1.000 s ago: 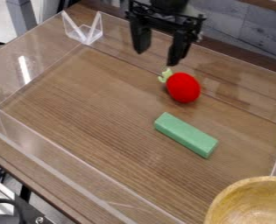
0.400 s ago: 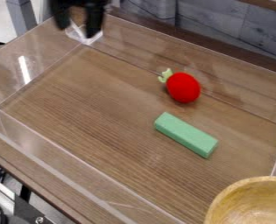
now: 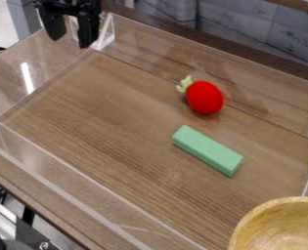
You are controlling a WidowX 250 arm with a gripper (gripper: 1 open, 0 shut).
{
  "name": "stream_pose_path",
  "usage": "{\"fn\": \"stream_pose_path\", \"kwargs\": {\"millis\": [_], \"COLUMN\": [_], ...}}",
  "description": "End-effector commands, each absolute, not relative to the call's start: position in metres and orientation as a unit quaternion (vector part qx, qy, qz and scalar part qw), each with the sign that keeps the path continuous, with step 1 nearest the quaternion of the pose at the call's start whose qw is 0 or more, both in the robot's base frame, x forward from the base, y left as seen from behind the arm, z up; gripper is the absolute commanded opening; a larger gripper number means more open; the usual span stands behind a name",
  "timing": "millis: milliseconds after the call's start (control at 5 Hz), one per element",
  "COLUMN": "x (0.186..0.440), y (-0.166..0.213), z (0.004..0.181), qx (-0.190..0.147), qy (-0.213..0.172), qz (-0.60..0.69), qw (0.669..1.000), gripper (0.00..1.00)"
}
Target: Move the red fruit to the right
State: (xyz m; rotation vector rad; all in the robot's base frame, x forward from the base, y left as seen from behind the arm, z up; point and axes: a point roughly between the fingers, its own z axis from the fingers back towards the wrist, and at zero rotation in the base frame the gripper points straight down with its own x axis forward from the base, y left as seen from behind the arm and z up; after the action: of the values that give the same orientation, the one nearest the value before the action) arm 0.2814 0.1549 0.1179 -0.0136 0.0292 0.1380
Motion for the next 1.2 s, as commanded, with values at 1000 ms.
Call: {"fn": "stream_pose_path", "kwargs": {"millis": [1000], "x": [0.329], "y": [0.213], "z": [0.098], "qx": [0.004], "qy": [-0.048], "qz": [0.074], "qw": [0.996], "gripper": [1.0]}}
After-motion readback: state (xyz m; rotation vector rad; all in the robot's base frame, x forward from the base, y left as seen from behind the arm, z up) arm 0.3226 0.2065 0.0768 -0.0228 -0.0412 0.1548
